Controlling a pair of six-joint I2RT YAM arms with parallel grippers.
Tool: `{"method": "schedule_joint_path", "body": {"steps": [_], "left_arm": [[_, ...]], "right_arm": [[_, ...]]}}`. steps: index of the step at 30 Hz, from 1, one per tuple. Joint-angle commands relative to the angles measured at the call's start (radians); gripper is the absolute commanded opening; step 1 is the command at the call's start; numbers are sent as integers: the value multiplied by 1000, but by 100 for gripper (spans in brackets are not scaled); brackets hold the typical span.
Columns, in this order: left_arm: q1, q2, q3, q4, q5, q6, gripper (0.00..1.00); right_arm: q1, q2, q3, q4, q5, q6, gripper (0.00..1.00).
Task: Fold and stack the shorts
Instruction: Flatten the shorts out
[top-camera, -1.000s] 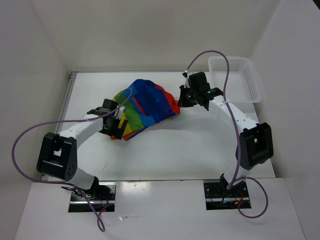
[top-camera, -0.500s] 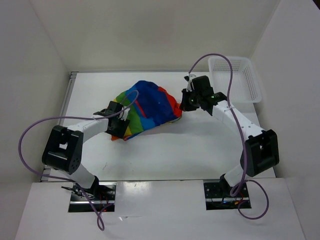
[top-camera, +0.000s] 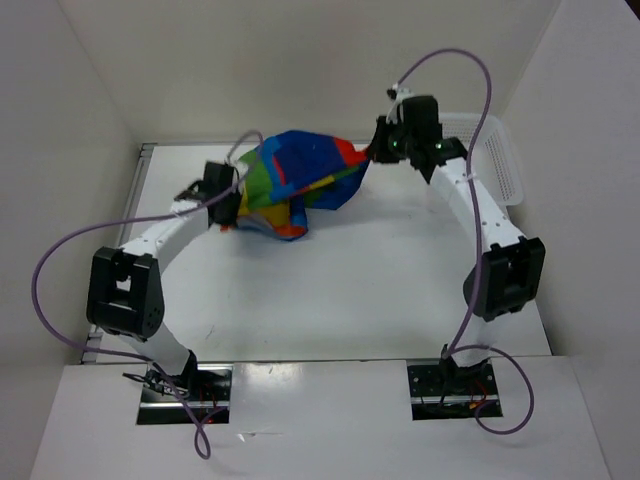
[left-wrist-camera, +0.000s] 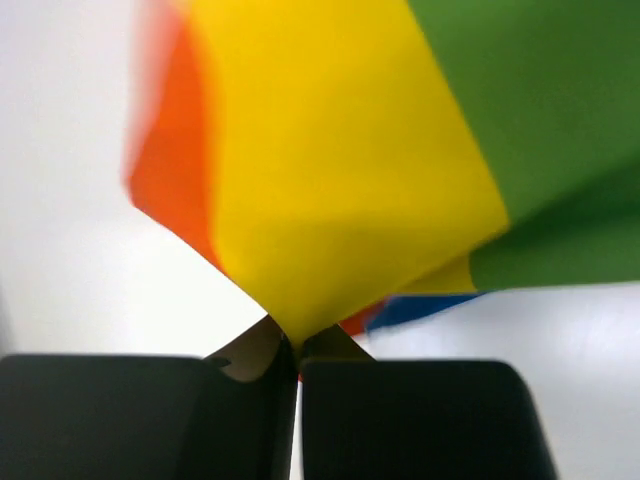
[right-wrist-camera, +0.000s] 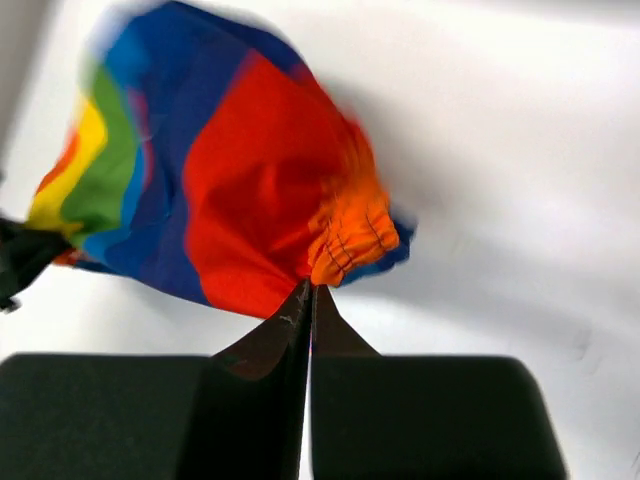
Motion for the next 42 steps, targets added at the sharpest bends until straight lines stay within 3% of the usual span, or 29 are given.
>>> {"method": "schedule_joint_path", "body": {"steps": [1,4,6,11,13,18,24,28,31,34,38,39,42], "left_arm": [[77,-31,379,-1,-204,6,0],[77,-21,582,-54,-222,6,0],[77,-37,673,-93,-222,6,0],[77,-147,454,-50,-288,6,0],[77,-175,480,-50,-321,6,0],[88,-193,785,-108,-368,6,0],[67,-202,1180,-134,-420,6,0],[67,-189,1322,-166,-420,6,0],[67,-169,1306,-195,-382,6,0],[67,-147,1189,-205,-367,6,0],[41,-77,1066,-205,-267,6,0],[18,-36,1066,-218,-267,6,0],[-27,23,1114,-243,-267,6,0]], "right_arm": [[-55,31,340,73,80,-29,0],[-55,40,479,73,80,-8,0],[-55,25,480,62,115,-22,0],[-83,-81,349,62,124,-57,0],[-83,-110,349,51,70,-57,0],[-83,-204,432,18,36,-114,0],[-83,-356,486,-30,-215,-151,0],[-83,-391,513,-41,-348,-141,0],[-83,-402,516,-41,-319,-129,0],[-83,-411,454,-32,-280,-138,0],[-83,-411,287,8,-268,-115,0],[-83,-411,189,26,-278,-92,2],[-83,-420,20,56,-334,-92,25]]}}
